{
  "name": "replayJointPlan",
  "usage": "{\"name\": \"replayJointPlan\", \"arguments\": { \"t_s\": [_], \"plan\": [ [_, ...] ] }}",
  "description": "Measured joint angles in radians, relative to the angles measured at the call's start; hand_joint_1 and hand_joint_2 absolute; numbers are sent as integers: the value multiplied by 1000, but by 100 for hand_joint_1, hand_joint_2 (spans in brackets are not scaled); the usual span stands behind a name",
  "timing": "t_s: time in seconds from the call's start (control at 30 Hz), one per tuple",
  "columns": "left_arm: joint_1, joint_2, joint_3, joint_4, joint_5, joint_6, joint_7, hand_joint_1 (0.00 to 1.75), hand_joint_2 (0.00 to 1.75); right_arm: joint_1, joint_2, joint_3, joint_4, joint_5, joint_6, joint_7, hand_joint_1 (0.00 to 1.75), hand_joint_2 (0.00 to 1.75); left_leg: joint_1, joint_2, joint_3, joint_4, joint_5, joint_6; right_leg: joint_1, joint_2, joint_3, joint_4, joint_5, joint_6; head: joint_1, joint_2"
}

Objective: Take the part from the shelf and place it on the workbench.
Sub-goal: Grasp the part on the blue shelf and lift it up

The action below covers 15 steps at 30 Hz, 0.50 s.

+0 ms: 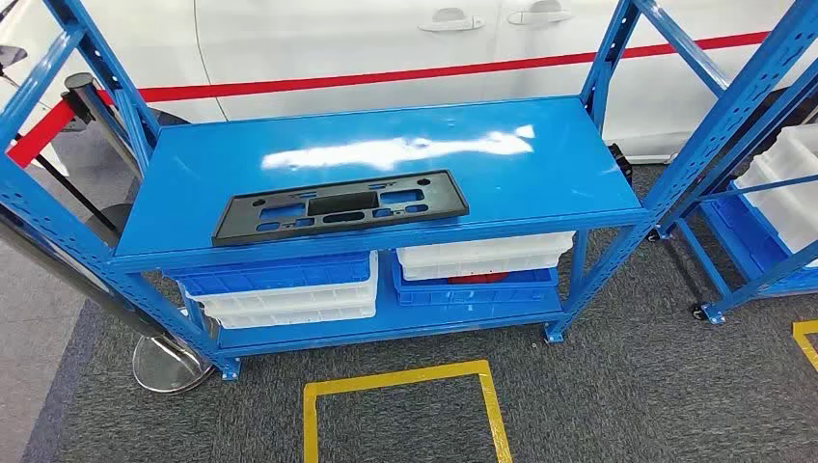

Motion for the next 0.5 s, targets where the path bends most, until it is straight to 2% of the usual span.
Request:
{"name": "replayJointPlan", "arguments": {
  "t_s": [0.03, 0.07, 0.1, 0.17, 0.23, 0.37, 0.5],
  "plan": [
    [-1, 0, 5, 0, -1, 1, -8, 0, 58, -1, 0, 0, 1, -6, -5, -1, 0, 175, 0, 0, 0, 0, 0, 0, 0, 0, 0, 0, 0, 0, 0, 0],
    [-3, -1, 9, 1, -4, 2, -15, 0, 44, -3, 0, 0, 2, -11, -9, -2, 0, 131, 0, 0, 0, 0, 0, 0, 0, 0, 0, 0, 0, 0, 0, 0],
    [-6, -1, 20, 4, -10, 4, -31, 0, 0, -7, 0, 0, 7, -22, -20, -5, 0, 87, 0, 0, 0, 0, 0, 0, 0, 0, 0, 0, 0, 0, 0, 0],
    [-15, -2, 43, 12, -27, 8, -65, 0, 0, -15, -2, -1, 18, -44, -37, -20, 0, 87, 0, 0, 0, 0, 0, 0, 0, 0, 0, 0, 0, 0, 0, 0],
    [-22, -2, 65, 19, -44, 12, -102, 0, 0, -22, -5, -4, 27, -68, -51, -52, 0, 175, 0, 0, 0, 0, 0, 0, 0, 0, 0, 0, 0, 0, 0, 0],
    [-30, -5, 96, 28, -66, 18, -148, 0, 0, -29, -11, -37, 17, -90, -53, -153, 0, 175, 0, 0, 0, 0, 0, 0, 0, 0, 1, 0, 0, 0, 0, 0],
    [-35, -11, 116, 35, -82, 28, -171, 0, 0, -36, -11, -93, -51, -56, -25, -240, 0, 175, 0, 0, 0, 0, 0, 0, 0, 0, 1, 0, 0, 0, 0, 0]
  ]
}}
